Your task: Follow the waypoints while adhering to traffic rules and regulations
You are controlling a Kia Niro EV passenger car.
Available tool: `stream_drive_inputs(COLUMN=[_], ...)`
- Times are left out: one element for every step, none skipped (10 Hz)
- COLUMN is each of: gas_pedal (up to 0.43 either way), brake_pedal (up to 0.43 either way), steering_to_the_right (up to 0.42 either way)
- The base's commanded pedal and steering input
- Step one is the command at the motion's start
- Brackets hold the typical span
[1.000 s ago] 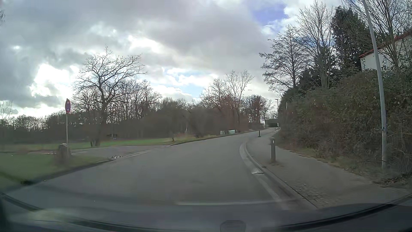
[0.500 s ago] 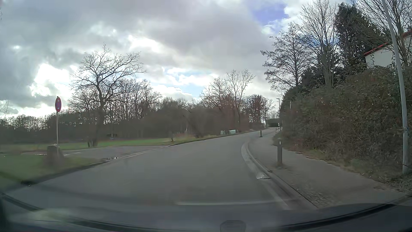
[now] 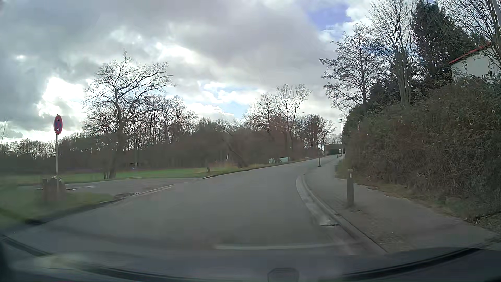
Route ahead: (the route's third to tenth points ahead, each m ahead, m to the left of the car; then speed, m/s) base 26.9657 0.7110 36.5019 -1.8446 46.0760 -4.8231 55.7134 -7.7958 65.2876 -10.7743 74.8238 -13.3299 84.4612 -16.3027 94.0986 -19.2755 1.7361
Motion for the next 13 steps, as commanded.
stream_drive_inputs(gas_pedal=[0.000,0.000,0.000,0.000,0.000,0.000,0.000,0.000,0.000,0.000,0.000,0.000,0.000], brake_pedal=[0.000,0.000,0.000,0.000,0.000,0.000,0.000,0.000,0.000,0.000,0.000,0.000,0.000], steering_to_the_right=[-0.019,-0.019,-0.019,-0.018,-0.018,-0.019,-0.018,-0.018,-0.017,-0.017,-0.017,-0.016,-0.016])
